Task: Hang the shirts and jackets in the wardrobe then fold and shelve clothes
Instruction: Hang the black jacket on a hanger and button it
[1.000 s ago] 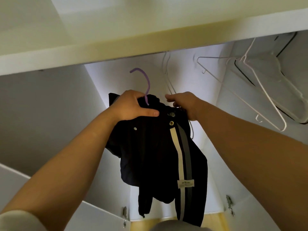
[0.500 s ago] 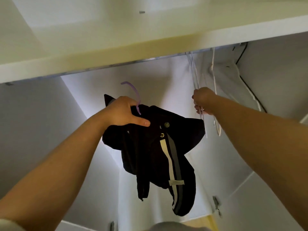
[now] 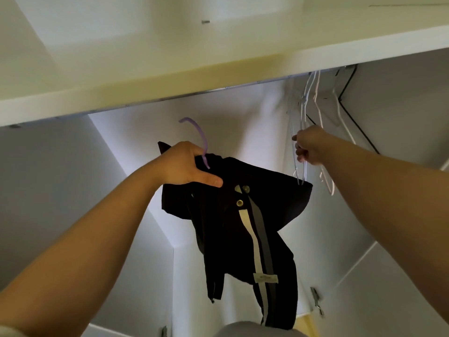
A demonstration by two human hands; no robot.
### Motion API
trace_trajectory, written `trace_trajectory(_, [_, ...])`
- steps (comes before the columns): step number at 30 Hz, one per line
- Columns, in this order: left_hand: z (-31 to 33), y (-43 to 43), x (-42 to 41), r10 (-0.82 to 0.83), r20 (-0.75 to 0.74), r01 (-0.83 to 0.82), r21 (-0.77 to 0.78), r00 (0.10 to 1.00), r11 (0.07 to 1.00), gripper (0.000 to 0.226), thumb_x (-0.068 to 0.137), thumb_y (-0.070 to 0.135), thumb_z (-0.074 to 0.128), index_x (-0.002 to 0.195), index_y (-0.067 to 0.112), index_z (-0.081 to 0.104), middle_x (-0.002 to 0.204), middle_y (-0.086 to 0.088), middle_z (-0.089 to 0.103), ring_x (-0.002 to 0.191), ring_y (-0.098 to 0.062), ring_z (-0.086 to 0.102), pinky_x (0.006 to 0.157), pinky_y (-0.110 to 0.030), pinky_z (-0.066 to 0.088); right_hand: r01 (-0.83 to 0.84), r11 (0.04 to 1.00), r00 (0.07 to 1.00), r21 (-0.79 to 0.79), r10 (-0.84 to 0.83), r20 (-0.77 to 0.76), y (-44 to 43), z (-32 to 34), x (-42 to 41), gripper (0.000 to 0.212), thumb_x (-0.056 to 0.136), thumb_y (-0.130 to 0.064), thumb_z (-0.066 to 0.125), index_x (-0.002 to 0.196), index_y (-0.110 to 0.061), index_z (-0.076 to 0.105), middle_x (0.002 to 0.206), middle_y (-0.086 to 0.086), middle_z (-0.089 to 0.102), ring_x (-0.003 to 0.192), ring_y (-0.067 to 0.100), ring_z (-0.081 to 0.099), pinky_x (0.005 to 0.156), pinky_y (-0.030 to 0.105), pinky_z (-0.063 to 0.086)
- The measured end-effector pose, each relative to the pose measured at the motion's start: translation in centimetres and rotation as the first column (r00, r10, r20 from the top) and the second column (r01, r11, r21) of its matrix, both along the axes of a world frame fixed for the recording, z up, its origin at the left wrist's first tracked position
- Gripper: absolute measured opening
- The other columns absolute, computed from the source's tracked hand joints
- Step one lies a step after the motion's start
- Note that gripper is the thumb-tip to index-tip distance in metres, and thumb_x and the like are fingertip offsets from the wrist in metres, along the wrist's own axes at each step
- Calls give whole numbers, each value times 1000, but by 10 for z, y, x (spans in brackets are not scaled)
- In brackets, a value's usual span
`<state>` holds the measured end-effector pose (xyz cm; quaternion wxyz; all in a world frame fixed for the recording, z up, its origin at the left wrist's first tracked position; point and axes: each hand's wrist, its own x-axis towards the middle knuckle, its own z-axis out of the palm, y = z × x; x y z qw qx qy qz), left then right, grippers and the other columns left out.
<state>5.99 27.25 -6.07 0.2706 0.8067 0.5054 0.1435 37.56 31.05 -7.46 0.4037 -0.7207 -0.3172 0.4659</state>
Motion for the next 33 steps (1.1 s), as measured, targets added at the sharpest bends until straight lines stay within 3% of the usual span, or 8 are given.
trace_trajectory(5, [-24,2,25,-81,-34,78,-79,996,994,45,47,75,82,53,36,60,47,15,48,44,1,47,43,-12,33,-47,998,998,44,48,-27,-9,5,-9,27,104,-8,28,83,-7,45,72,10,45,51,16,33,47,28,27])
trace_trajectory(9, [-48,4,31,-116,-123,98,-149,986,984,53,60,62,87,75,13,72,64,-6,65,51,-7,58,49,-18,42,-32,999,997,33,34,-74,-14,7,-4,26,104,-11,30,86,-12,49,76,9,52,55,17,47,52,31,43])
trace_trajectory(16, [-69,6,23,-69,-159,56,-86,985,995,60,58,70,81,73,13,69,66,-7,65,55,-9,59,58,-27,46,-31,999,967,25,23,255,-15,6,4,18,101,-9,44,118,-5,48,88,14,58,67,23,56,50,29,49])
trace_trajectory(20, [-61,10,20,-18,-79,18,-1,997,1000,49,55,71,81,68,26,68,63,8,66,54,-3,60,54,-23,48,-83,996,671,-38,85,736,-20,-3,4,65,95,-1,48,150,6,15,145,30,37,130,41,46,104,45,46])
trace_trajectory(25, [-39,18,21,59,-42,-54,120,997,991,69,53,80,74,85,19,73,81,-1,74,75,-15,70,80,-43,58,-270,938,150,215,-180,972,-45,-19,-20,62,98,-31,46,151,-11,20,146,23,35,131,41,38,107,54,31])
trace_trajectory(28, [-26,26,22,137,33,-141,157,990,978,67,53,79,76,95,28,75,86,4,75,79,-9,70,81,-35,58,-560,736,358,381,-200,912,-58,-29,-46,41,102,-44,40,118,-12,60,116,12,58,100,32,58,86,43,48])
trace_trajectory(30, [-17,33,22,149,132,-168,145,980,975,54,54,74,80,93,37,76,85,12,75,79,-2,70,75,-23,57,-626,651,460,429,-136,878,-67,-36,-68,46,101,-54,37,89,-16,61,86,1,56,73,24,57,62,32,44])
trace_trajectory(33, [-4,40,23,114,249,-151,136,962,979,33,57,66,84,78,42,76,78,18,74,71,3,70,59,-8,50,-666,625,380,407,-184,906,-75,-44,-88,48,97,-57,42,98,-12,60,88,3,57,71,19,51,57,29,39])
